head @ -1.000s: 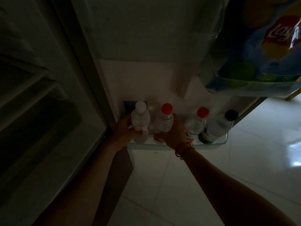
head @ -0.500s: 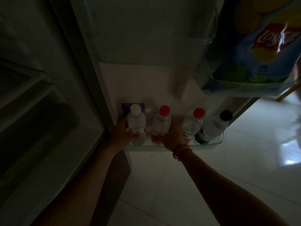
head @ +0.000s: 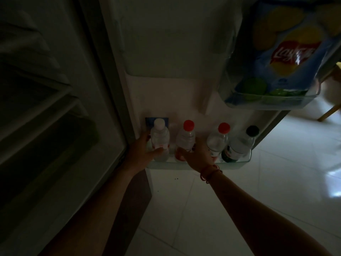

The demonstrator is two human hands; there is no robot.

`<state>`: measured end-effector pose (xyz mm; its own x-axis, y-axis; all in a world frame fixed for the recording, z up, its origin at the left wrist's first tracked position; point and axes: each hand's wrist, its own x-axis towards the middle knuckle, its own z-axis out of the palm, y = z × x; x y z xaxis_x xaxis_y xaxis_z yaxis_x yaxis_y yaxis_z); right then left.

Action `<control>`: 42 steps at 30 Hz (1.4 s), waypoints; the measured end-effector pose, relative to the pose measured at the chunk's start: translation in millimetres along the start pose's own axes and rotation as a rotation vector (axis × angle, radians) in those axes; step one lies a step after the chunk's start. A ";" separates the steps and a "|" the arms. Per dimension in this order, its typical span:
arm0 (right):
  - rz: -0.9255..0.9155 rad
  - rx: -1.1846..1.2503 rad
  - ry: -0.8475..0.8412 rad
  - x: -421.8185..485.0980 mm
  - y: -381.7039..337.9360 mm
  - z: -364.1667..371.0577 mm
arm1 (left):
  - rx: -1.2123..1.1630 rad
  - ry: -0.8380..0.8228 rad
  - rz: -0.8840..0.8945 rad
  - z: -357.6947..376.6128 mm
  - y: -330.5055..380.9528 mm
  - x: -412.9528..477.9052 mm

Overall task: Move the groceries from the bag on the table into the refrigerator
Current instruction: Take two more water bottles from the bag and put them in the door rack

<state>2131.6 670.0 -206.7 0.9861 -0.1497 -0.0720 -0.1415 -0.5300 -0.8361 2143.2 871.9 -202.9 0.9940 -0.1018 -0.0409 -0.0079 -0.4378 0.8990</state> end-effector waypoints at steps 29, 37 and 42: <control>-0.438 -0.626 0.148 -112.6 -61.5 -114.0 | 0.727 0.372 0.486 -33.0 118.9 -129.8; -0.418 -0.681 0.182 -116.2 -57.8 -126.8 | 0.736 0.372 0.493 -25.7 116.0 -126.1; -0.413 -0.692 0.187 -117.7 -48.9 -136.7 | 0.729 0.420 0.561 -12.4 121.7 -134.2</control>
<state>2010.6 599.5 -83.0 0.9484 0.0658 0.3102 0.1472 -0.9578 -0.2469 2010.1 843.4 -82.6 0.7829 -0.1998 0.5892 -0.4114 -0.8767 0.2493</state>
